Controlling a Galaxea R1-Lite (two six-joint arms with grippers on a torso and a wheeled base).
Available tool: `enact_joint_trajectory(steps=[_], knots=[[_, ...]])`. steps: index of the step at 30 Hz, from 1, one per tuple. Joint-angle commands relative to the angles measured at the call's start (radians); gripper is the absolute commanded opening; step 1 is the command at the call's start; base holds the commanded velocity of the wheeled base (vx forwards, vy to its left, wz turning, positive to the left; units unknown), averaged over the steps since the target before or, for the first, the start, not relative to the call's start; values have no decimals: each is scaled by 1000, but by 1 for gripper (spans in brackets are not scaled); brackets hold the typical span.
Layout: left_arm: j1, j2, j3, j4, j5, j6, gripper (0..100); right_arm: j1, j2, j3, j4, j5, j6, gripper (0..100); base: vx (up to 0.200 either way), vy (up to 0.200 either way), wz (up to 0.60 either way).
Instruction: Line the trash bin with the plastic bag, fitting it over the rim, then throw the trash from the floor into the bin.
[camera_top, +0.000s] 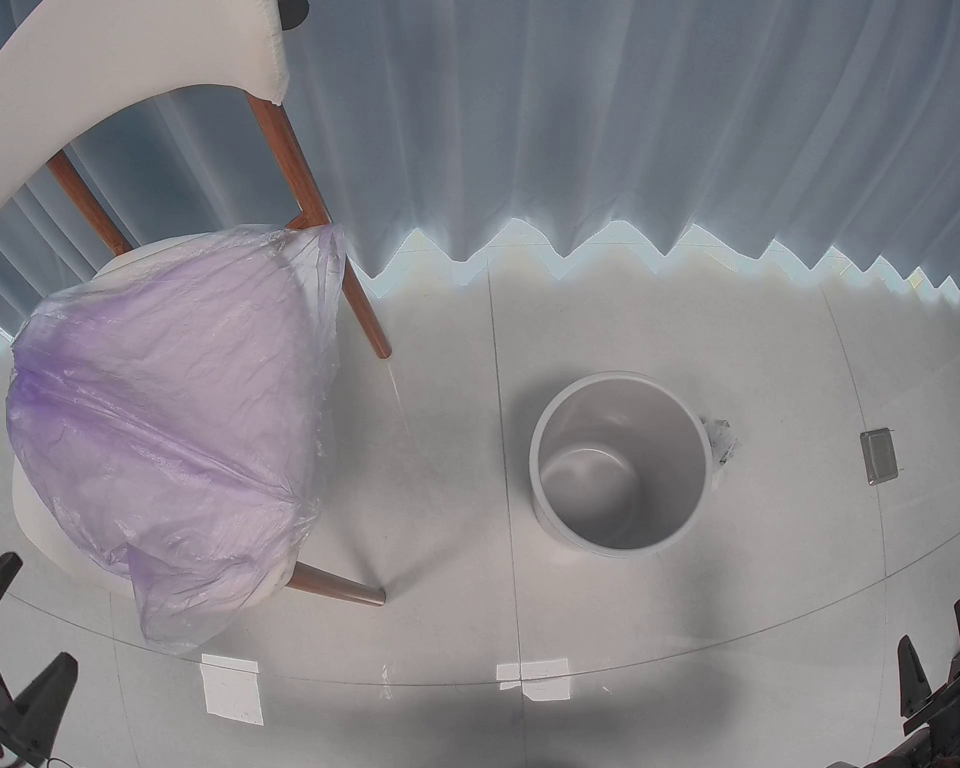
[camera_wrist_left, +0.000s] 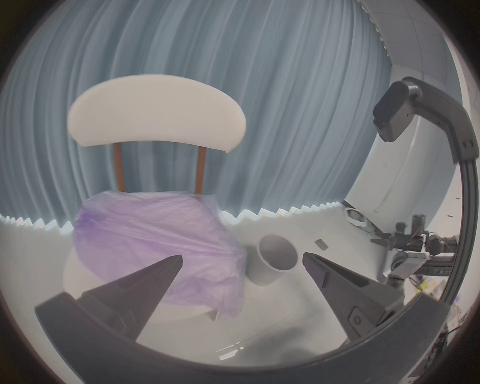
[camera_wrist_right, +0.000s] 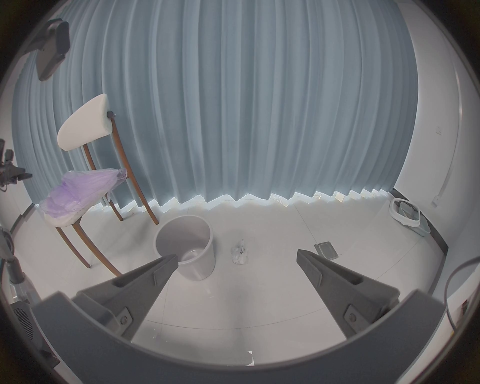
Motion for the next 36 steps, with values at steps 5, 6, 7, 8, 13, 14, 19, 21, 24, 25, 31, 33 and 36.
enact_joint_trajectory(steps=[5,6,7,8,13,14,19,21,24,25,31,33,36], knots=[[-26,469,-171,-238,-184,-3,100,0,-15,16,0,1,-2,100,0,0,0],[-29,492,-185,-253,-186,-3,100,0,-15,16,0,1,-2,100,0,0,0],[-49,538,-216,-276,-186,-1,100,0,-15,16,0,1,-2,100,0,0,0],[-91,584,-254,-287,-183,2,100,0,-15,16,0,2,-2,100,0,0,0],[-265,676,-364,-287,-160,5,100,0,-15,18,0,15,-3,100,0,0,0],[-270,679,-368,-287,-160,5,100,0,-15,18,-2,15,-3,100,0,0,0],[-470,778,-426,-282,-157,98,100,0,-15,18,0,15,-3,100,0,0,0],[-486,815,-426,-282,-147,164,100,0,-15,18,-2,16,-3,100,0,0,0],[-500,852,-432,-282,-109,239,100,0,-15,18,-2,18,-3,100,0,0,0],[-535,877,-460,-279,-51,270,100,0,-15,18,-2,22,-5,100,0,0,0],[-724,944,-507,-268,347,287,100,0,-15,18,-2,30,-11,100,0,0,0],[-798,976,-522,-262,506,285,100,0,-15,18,-2,33,-14,100,0,0,0],[-850,1025,-565,-262,643,281,100,0,-15,18,-2,33,-14,100,0,0,0]])
